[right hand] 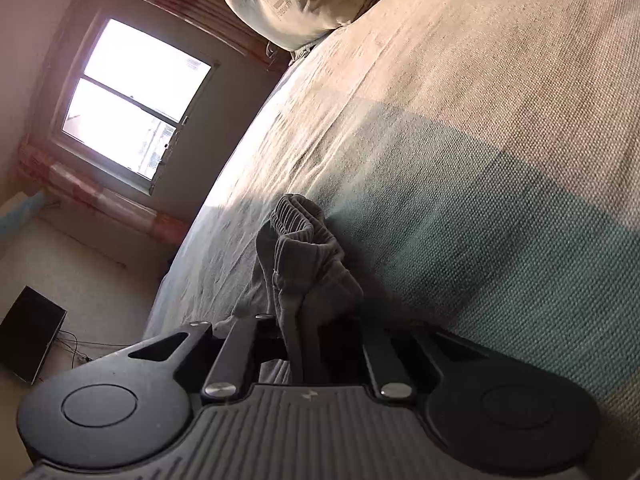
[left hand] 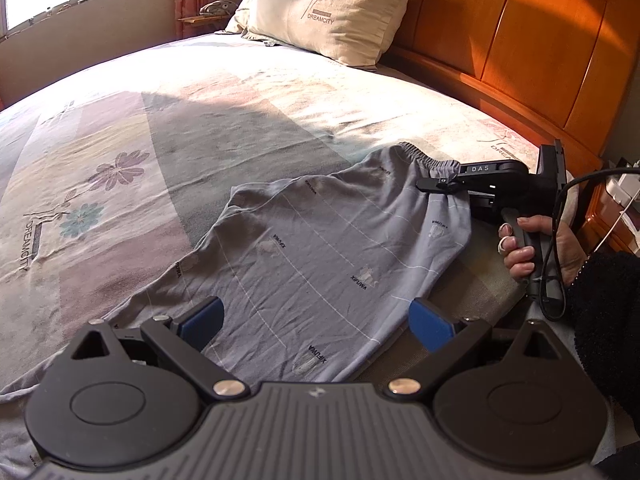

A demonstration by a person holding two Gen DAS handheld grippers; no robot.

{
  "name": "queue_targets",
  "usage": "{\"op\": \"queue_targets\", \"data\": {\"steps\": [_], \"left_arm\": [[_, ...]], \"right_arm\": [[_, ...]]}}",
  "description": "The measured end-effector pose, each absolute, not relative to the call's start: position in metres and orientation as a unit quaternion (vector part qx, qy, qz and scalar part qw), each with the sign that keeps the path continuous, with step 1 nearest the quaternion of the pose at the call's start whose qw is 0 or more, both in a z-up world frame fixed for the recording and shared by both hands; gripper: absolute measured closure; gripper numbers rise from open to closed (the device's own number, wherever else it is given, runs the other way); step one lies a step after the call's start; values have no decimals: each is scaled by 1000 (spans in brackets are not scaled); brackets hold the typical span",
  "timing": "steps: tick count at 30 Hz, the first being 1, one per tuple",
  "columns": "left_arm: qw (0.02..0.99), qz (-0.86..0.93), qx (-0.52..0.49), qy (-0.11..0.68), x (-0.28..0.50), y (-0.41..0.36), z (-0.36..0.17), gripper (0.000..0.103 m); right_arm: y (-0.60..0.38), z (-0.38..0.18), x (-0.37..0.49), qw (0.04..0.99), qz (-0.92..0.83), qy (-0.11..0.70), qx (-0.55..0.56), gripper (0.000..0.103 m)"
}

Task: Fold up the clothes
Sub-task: 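Close the right gripper on the elastic waistband, then lift the waistband with the right gripper and fold it over the legs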

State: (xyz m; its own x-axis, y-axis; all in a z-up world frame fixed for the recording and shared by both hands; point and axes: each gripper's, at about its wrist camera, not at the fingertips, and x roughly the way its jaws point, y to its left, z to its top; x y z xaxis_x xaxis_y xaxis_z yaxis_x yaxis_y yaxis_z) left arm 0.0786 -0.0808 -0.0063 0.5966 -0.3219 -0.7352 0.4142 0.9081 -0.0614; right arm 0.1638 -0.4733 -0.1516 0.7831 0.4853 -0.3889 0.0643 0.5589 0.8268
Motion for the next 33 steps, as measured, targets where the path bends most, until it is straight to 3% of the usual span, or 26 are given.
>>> {"op": "queue_targets", "data": {"steps": [13,33], "left_arm": [[885,-202,116,403,69,-54,11,4],[869,-166,181,428,11,65,-1,4]], "right_arm": [[-451,-131,163,864,95,326,373,93],[-326,-17,154,932,106,313,151,92]]}}
